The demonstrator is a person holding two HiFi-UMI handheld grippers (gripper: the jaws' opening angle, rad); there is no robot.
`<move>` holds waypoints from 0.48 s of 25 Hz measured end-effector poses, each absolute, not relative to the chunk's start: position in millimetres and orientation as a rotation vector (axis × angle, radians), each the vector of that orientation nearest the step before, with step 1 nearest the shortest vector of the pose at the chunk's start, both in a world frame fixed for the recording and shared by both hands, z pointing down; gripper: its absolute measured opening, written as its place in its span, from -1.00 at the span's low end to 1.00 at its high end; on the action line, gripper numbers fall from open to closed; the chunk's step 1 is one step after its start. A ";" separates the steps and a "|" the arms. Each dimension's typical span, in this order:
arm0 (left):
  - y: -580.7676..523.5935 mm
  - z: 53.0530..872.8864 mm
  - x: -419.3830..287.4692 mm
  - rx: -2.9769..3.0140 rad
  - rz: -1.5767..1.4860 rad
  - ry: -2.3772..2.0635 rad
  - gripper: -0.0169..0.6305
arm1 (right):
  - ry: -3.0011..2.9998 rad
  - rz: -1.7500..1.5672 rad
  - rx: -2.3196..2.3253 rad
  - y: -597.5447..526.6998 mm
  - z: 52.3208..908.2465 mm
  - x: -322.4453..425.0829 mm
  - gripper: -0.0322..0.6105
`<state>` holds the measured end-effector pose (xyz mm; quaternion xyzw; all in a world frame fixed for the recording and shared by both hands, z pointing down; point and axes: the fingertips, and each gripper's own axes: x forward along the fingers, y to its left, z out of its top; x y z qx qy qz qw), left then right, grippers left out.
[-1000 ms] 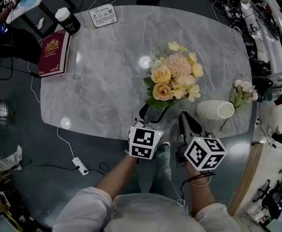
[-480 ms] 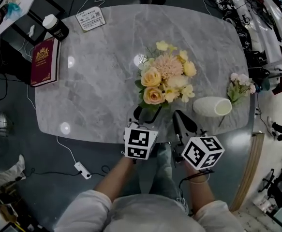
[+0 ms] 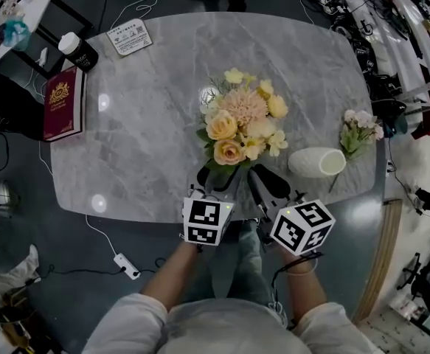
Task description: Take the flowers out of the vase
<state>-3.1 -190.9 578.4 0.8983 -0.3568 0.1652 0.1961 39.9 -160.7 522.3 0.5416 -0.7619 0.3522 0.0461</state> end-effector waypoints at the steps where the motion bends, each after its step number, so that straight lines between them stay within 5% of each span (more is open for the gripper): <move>1: -190.8 578.5 -3.3 2.516 0.458 -0.999 -0.14 | -2.336 1.067 1.632 -162.6 522.4 36.6 -0.74; 12: -187.7 575.9 -0.8 2.527 0.451 -0.999 -0.14 | -2.414 1.013 1.551 -185.4 514.0 17.9 -0.62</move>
